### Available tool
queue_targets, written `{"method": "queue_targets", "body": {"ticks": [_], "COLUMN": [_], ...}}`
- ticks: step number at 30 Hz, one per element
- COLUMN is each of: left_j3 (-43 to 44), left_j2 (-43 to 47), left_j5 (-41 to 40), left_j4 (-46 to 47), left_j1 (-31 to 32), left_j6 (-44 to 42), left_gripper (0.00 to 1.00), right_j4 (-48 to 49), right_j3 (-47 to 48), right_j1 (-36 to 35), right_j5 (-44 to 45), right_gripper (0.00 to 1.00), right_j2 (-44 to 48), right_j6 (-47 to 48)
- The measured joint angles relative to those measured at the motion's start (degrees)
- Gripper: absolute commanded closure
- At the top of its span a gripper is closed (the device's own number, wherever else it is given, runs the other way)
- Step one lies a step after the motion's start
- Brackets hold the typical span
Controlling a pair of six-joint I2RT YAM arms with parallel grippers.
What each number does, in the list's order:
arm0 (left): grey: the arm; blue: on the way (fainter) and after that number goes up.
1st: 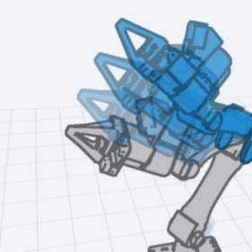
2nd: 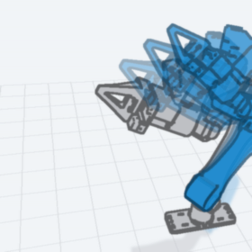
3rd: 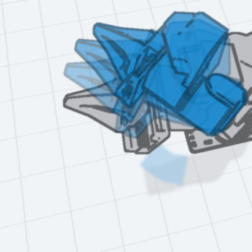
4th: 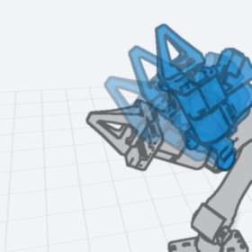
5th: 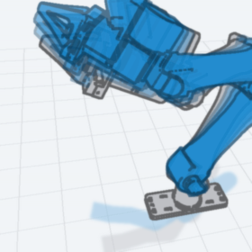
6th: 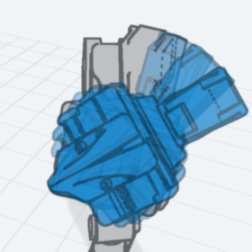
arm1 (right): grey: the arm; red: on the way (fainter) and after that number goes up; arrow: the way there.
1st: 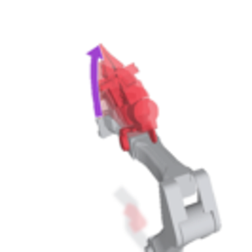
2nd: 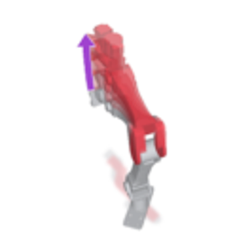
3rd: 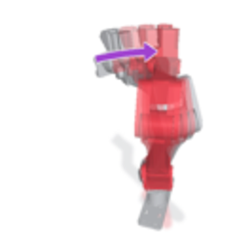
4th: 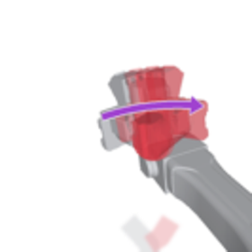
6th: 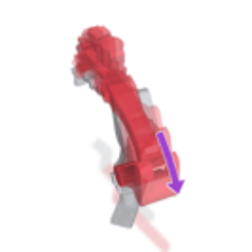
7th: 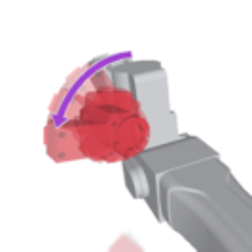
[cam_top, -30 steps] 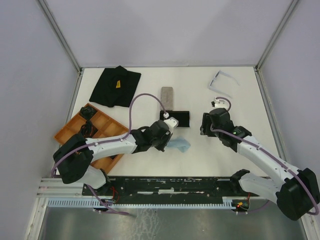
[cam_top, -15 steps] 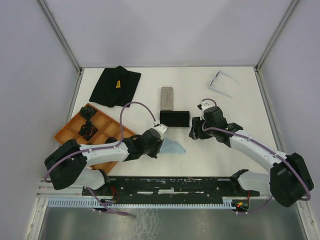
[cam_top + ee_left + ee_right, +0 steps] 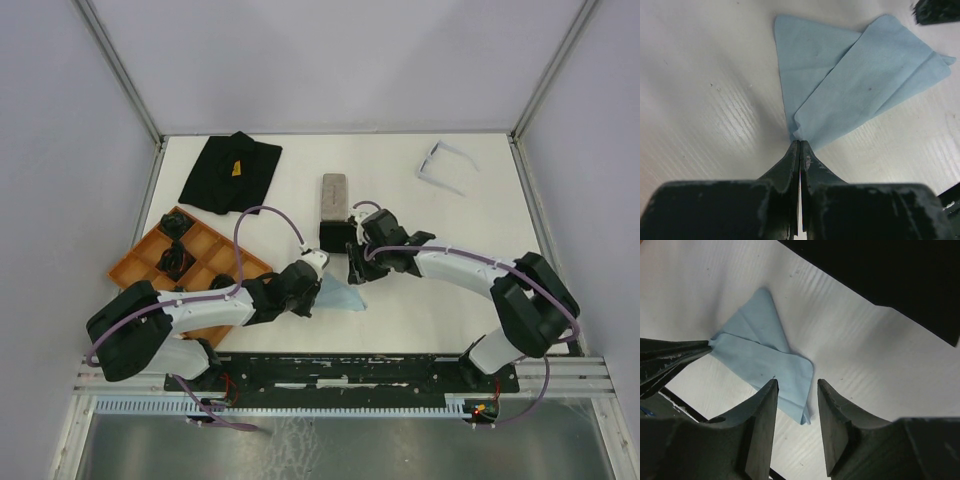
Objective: Organize the sunglasses
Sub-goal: Fold the glasses cleaning cloth at the center of the board.
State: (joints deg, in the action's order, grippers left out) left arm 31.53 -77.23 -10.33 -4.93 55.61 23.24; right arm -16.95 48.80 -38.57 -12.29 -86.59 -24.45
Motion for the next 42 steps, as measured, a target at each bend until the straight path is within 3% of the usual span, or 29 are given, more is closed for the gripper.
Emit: {"method": "queue_targets", "body": {"ticks": [12,28,42], "left_j3": [0.0,0.0,0.0], "left_j2": [0.0,0.0,0.0], "left_j5": [0.1,0.2,0.2], "left_j4": [0.9,1.6,2.0], "left_j1": [0.0,0.0,0.0], "left_j6": [0.0,0.0,0.0], "left_gripper": [0.97,0.97,0.97], "right_j4": [-7.3,-12.7,-12.3], "right_j3": [8.7,12.2,12.7], "right_j1": [-6.5,-9.8,-10.2], "right_j5": [9.1,12.7,13.8], "right_gripper": [0.59,0.6,0.92], "right_j2": [-9.6,-14.3,-14.9], "right_j6": [1.6,2.9,2.7]}}
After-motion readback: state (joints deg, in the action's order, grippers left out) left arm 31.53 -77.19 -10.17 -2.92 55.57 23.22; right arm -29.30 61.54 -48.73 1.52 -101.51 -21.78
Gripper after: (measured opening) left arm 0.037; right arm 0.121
